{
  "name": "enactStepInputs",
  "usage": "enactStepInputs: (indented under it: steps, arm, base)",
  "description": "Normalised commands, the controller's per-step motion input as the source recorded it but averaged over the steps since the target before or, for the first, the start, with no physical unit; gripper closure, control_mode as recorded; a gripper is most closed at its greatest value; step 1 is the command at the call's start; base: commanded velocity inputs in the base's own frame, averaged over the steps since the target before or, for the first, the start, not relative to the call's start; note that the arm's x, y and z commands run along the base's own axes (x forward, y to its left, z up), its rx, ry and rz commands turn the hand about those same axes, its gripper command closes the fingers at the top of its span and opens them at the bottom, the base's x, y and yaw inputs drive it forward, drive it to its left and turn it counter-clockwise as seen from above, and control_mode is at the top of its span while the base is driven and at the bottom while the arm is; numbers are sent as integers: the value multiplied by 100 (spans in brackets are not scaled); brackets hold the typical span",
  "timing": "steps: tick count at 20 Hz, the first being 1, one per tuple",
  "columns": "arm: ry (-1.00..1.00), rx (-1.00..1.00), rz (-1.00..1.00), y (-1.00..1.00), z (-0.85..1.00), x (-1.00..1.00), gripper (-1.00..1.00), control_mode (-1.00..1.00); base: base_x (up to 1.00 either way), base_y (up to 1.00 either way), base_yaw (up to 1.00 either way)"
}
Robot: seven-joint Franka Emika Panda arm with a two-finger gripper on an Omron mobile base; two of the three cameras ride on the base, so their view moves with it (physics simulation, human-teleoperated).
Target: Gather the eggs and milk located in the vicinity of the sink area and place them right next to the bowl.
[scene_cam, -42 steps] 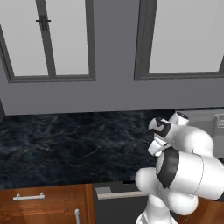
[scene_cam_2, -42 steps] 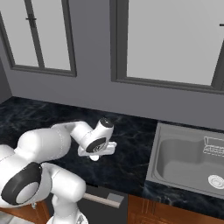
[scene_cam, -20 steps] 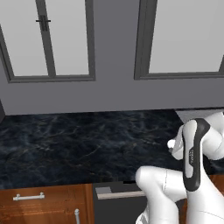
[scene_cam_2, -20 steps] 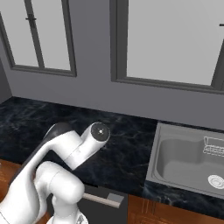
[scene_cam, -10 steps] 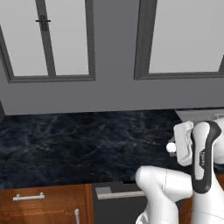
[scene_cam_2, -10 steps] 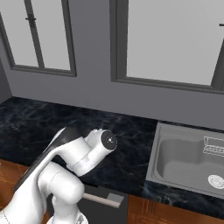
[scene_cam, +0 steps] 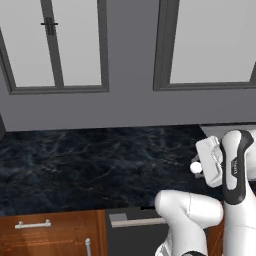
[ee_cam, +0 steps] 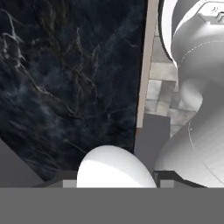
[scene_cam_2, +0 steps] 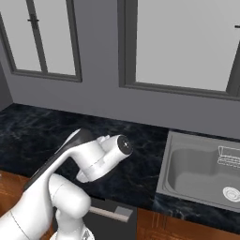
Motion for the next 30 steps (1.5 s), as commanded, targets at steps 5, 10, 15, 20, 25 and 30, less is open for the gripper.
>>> enactStepInputs:
  steps: [5, 10, 15, 20, 25, 30]
  arm:
    - [0, 0, 0, 0, 0, 0, 100, 100]
    - [0, 0, 0, 0, 0, 0, 100, 100]
    - [0, 0, 0, 0, 0, 0, 100, 100]
    - [0, 0, 0, 0, 0, 0, 100, 100]
    - [0, 0, 0, 0, 0, 0, 100, 100]
    - [0, 0, 0, 0, 0, 0, 100, 100]
  base:
    - [-84, -5, 0]
    - [-100, -10, 0]
    - [-56, -39, 0]
    - [-13, -95, 0]
    - [0, -100, 0]
    - [0, -100, 0]
